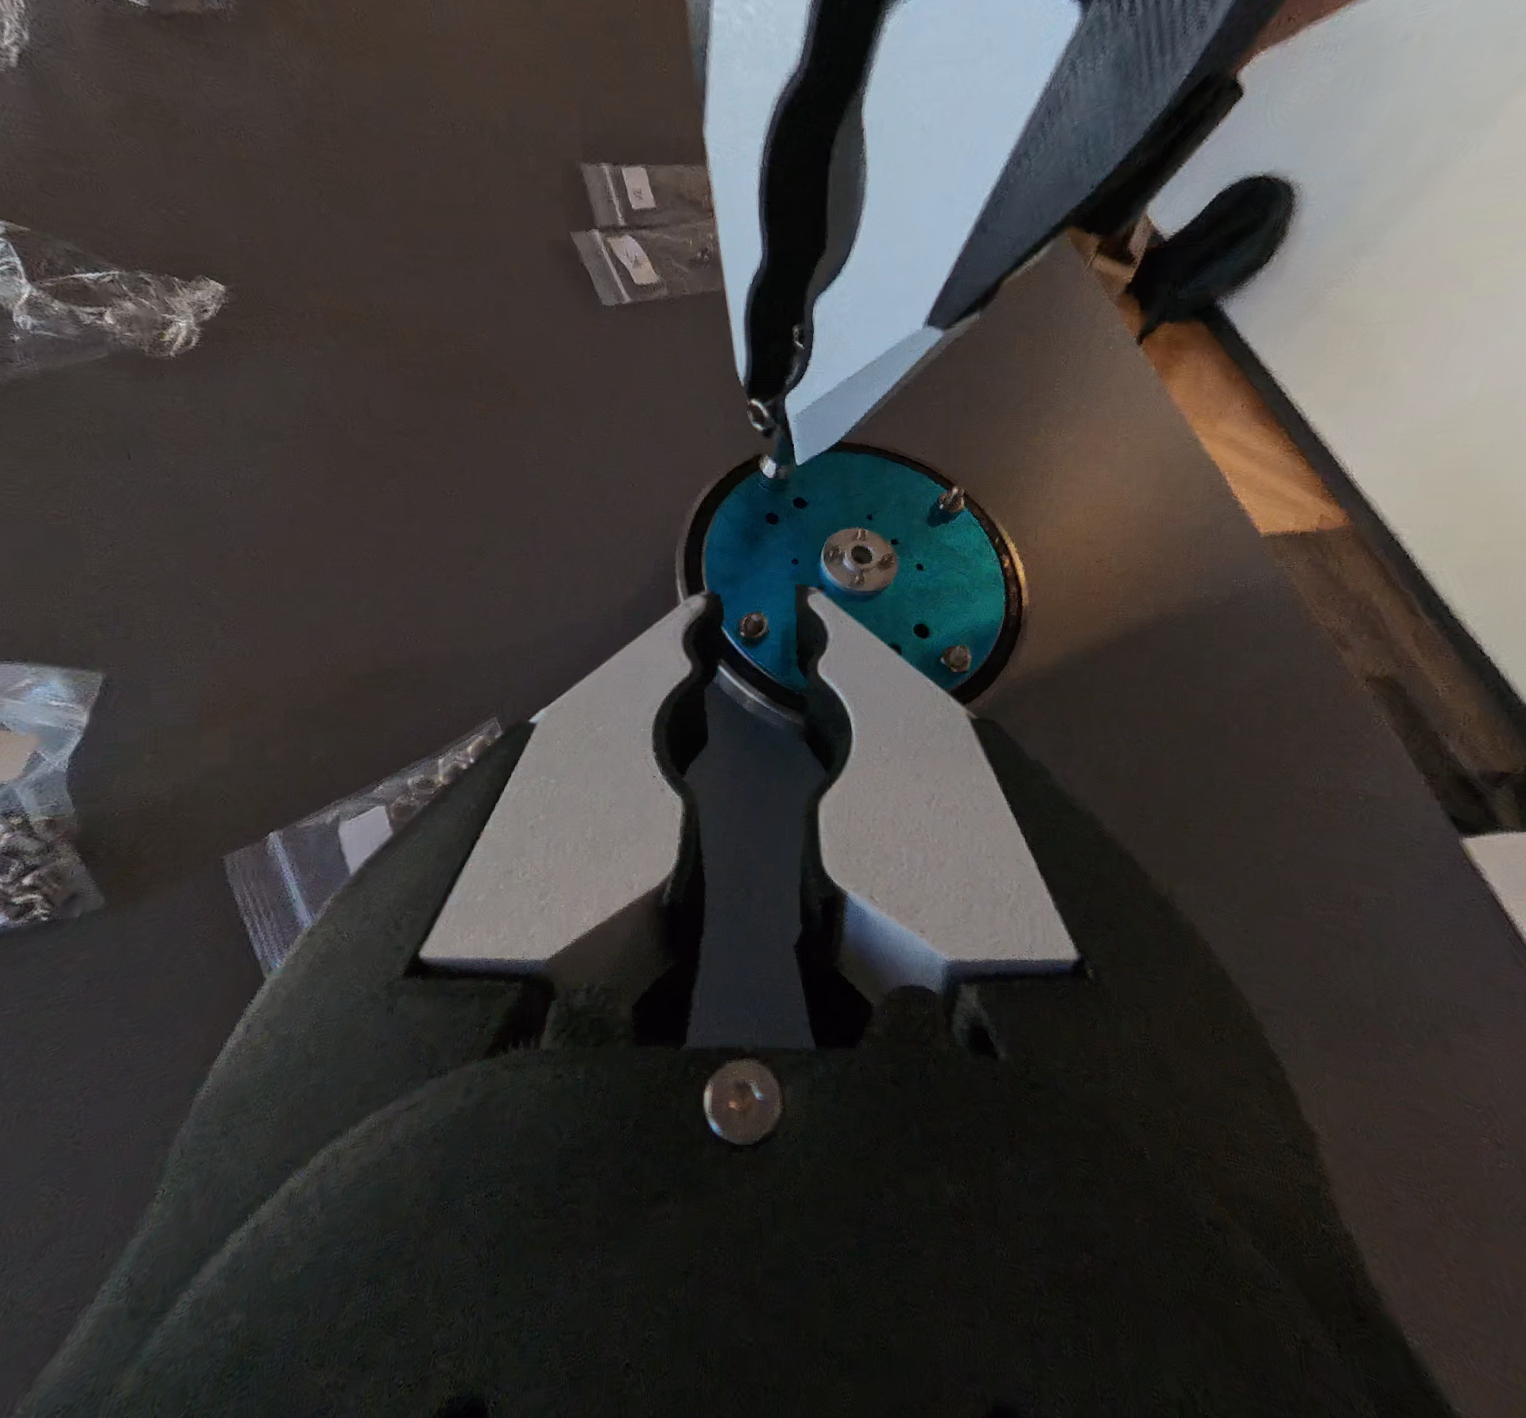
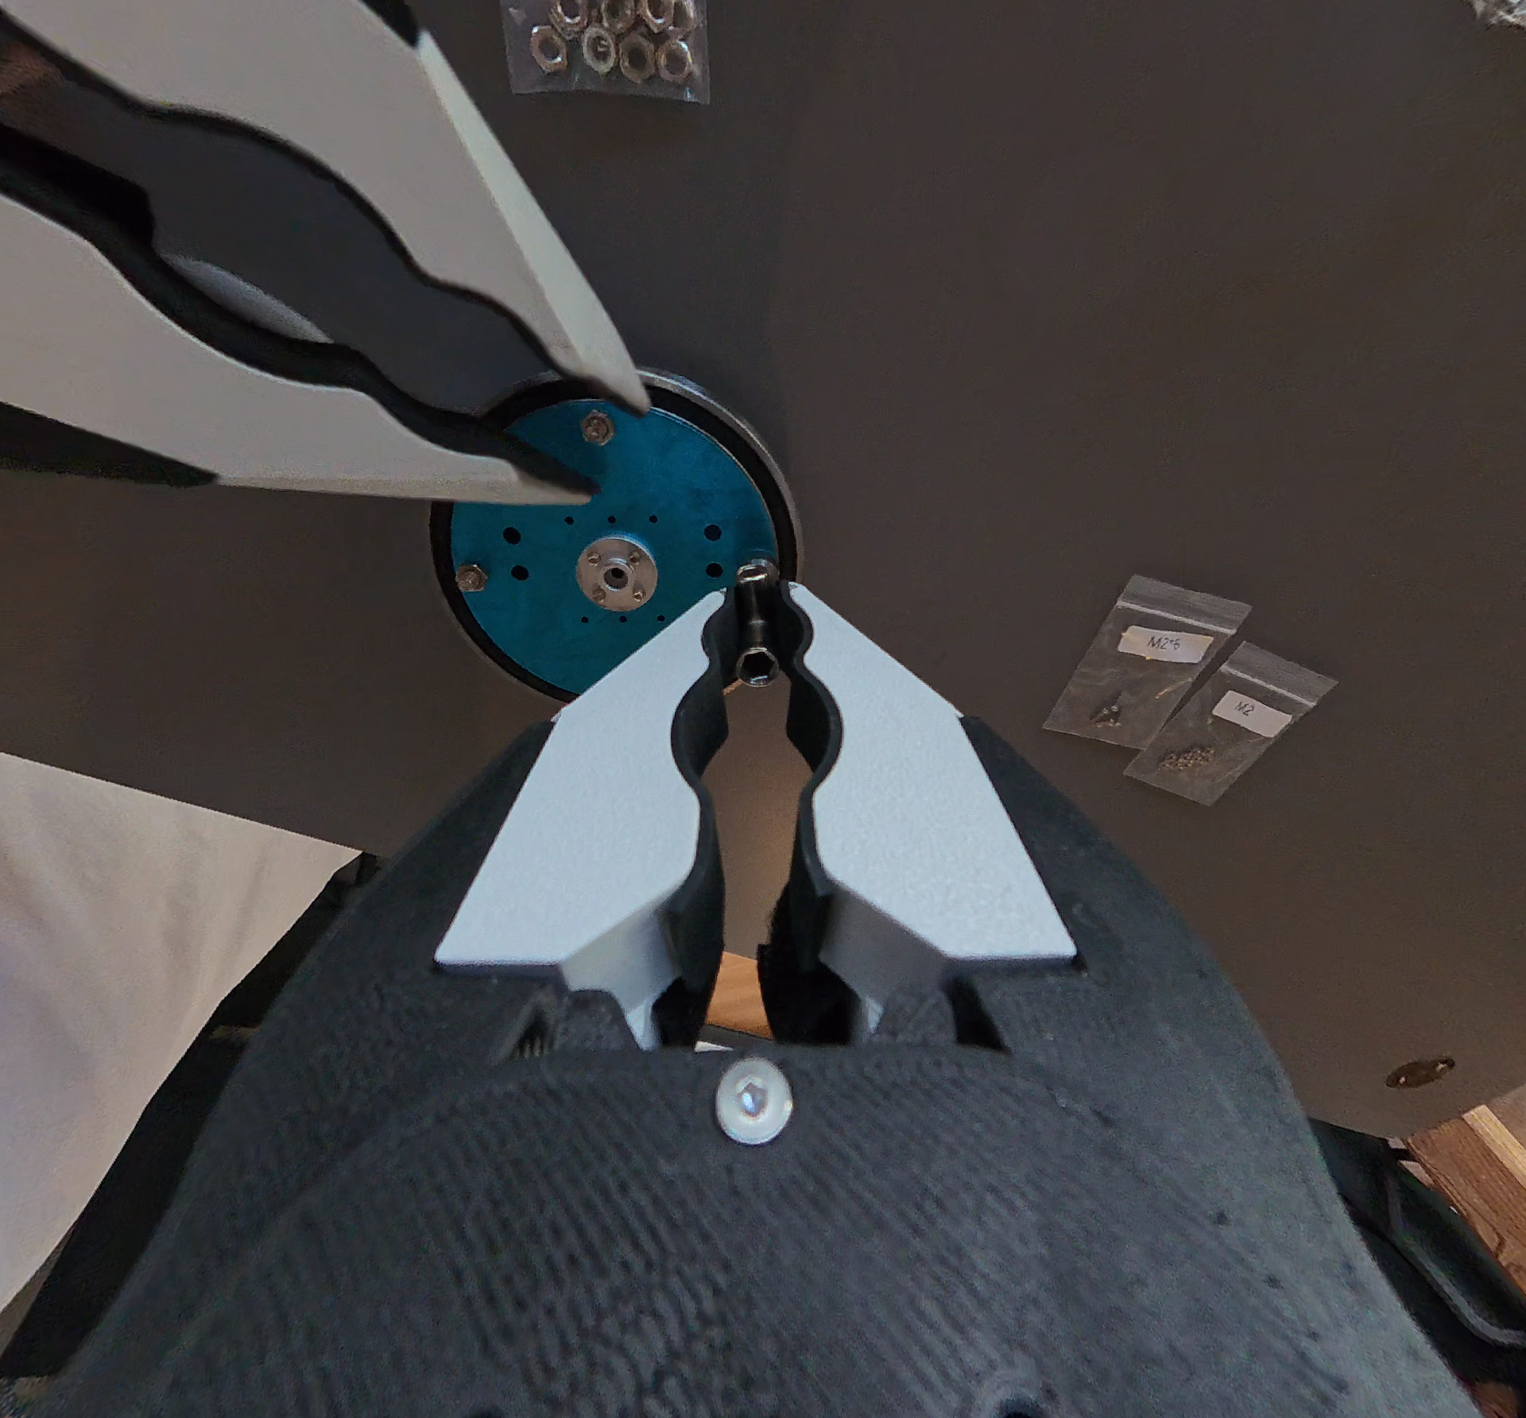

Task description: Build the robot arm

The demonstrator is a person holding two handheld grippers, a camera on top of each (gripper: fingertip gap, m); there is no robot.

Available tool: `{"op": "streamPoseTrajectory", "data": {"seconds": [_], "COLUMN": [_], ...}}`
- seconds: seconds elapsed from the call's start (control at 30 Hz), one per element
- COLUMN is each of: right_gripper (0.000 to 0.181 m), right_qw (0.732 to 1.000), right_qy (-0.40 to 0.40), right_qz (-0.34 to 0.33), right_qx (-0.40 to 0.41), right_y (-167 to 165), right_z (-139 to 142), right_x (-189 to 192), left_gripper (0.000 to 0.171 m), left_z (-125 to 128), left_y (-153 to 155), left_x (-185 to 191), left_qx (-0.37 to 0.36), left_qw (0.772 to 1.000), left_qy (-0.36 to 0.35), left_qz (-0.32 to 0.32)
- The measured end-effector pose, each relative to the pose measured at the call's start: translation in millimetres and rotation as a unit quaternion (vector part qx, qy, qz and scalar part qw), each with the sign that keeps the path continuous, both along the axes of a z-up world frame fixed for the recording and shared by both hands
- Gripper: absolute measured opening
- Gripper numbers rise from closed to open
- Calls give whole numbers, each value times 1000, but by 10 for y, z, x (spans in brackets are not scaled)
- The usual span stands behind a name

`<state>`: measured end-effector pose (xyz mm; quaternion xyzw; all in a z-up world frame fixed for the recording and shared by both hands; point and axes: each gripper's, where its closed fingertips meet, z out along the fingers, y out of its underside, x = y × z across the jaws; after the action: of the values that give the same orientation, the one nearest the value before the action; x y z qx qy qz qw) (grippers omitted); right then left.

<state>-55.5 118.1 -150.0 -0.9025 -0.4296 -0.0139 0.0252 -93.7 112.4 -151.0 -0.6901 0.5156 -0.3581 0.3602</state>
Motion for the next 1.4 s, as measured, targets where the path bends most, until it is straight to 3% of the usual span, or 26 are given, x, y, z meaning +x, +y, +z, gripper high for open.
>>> {"op": "streamPoseTrajectory", "data": {"seconds": [0.07,0.13,0.3,0.53,0.7,0.83,1.0,1.17,1.4], "right_gripper": [8,8,8,9,8,8,8,8,8], "right_qw": [1000,1000,1000,999,998,998,998,998,998], "right_qy": [1,3,14,0,-3,3,3,9,13], "right_qz": [1,5,18,50,61,64,65,61,52], "right_qx": [-1,2,3,16,14,16,13,10,12], "right_y": [0,13,36,57,27,25,18,9,17], "right_z": [0,0,-1,-3,-2,-2,-1,-3,-2], "right_x": [-5,-19,-131,-317,-348,-347,-347,-379,-370], "left_gripper": [5,3,2,0,0,7,6,3,0], "left_z": [-25,-25,-20,-16,98,67,-8,-8,-16], "left_y": [9,3,-186,-406,-399,-364,-416,-417,-399], "left_x": [-2,-11,-18,294,106,-111,-39,16,306], "left_qx": [44,84,55,85,129,170,177,144,175], "left_qw": [999,996,998,995,989,984,983,989,983], "left_qy": [18,30,29,28,5,23,44,39,50], "left_qz": [-3,-4,21,37,66,52,18,19,29]}}
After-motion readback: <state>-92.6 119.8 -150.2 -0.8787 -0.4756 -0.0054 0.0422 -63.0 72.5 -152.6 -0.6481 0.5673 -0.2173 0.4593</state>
